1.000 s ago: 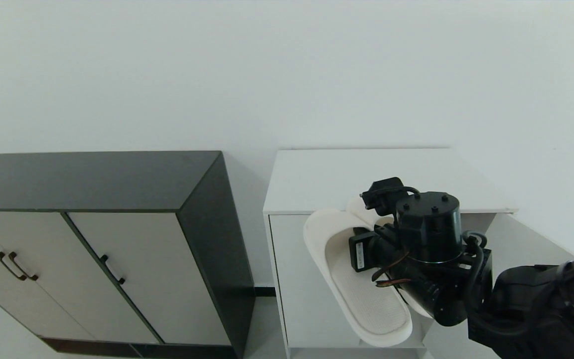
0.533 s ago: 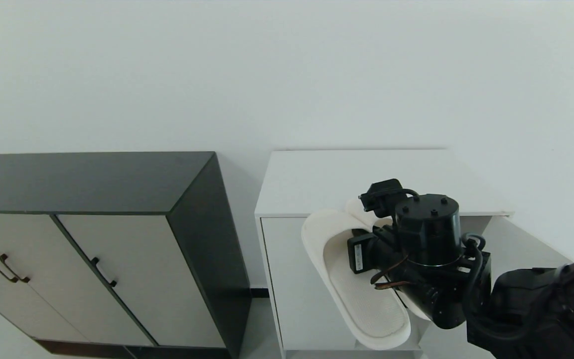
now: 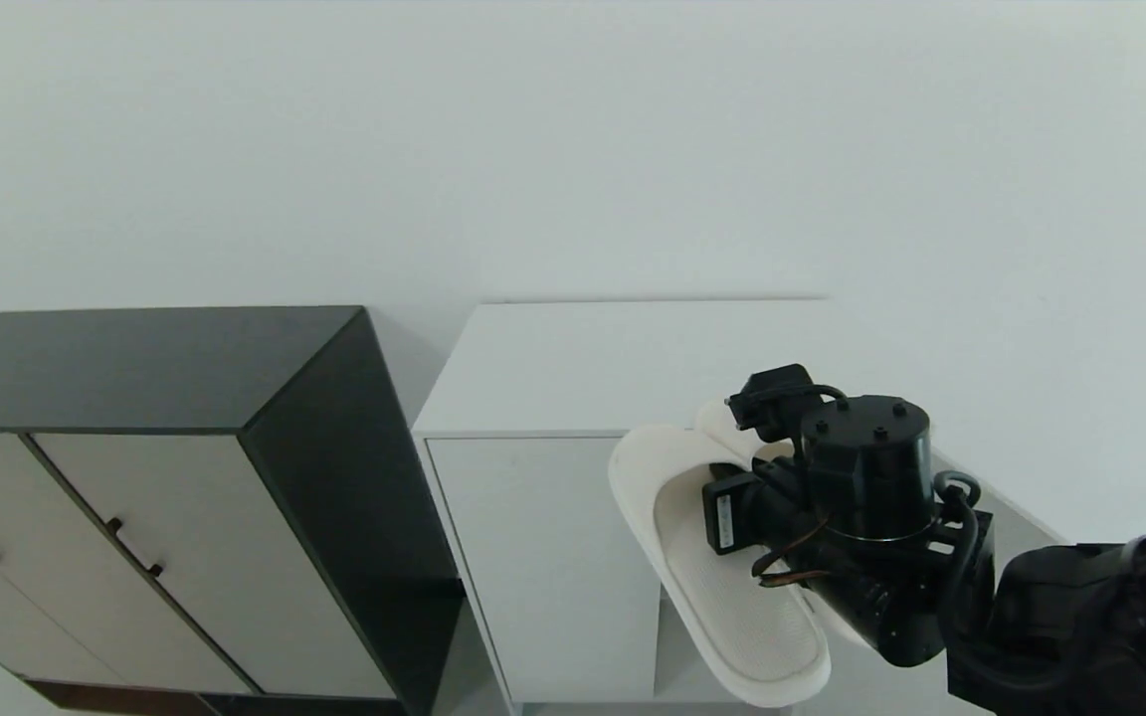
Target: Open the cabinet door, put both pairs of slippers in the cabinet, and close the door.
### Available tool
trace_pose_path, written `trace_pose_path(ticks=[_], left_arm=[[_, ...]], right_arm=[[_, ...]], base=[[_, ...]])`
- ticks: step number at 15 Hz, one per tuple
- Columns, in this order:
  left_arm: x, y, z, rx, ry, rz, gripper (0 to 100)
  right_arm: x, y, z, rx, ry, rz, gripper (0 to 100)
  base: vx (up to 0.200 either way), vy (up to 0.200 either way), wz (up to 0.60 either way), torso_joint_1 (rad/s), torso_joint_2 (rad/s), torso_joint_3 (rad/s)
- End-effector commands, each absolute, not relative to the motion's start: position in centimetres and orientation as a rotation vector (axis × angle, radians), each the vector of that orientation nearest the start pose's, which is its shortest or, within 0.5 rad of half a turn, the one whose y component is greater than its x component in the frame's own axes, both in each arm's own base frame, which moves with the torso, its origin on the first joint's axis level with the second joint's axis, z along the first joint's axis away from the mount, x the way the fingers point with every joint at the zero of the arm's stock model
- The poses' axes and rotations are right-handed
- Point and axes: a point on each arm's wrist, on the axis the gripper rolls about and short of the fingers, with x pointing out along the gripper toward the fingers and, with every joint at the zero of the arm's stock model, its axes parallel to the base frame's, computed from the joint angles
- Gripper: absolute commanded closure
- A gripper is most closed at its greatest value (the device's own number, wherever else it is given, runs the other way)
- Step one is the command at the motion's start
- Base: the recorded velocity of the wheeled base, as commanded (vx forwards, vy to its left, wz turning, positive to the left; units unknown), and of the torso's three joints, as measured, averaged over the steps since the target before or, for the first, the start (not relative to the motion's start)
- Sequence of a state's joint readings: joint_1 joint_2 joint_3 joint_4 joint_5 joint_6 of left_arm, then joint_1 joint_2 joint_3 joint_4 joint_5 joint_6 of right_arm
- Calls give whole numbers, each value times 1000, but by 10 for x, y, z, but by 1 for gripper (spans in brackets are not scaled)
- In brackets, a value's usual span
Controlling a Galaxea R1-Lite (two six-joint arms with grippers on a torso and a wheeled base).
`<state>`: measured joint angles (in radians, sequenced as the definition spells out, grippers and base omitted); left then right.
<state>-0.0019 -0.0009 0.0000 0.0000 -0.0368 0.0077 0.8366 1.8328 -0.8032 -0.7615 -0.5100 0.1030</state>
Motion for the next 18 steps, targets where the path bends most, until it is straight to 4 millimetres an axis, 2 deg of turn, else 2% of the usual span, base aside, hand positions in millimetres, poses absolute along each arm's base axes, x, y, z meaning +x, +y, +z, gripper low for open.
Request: trace_pose_path(ticks=[1, 3, 7, 18], left_arm=[[-23, -1, 75, 8, 0, -38, 100], [-23, -1, 75, 8, 0, -40, 100], [-23, -1, 75, 8, 0, -38, 100], [-23, -1, 75, 8, 0, -40, 100]], right_arm=[[225, 235, 152, -73, 231, 316, 100], [216, 237, 156, -79, 220, 342, 100], [205, 236, 163, -70, 205, 371, 100], [203, 236, 158, -98, 208, 376, 100]], base=[[0, -200, 0, 2, 7, 2], [0, -200, 0, 0, 7, 5], [0, 0, 0, 0, 0, 0], [0, 0, 0, 0, 0, 0]])
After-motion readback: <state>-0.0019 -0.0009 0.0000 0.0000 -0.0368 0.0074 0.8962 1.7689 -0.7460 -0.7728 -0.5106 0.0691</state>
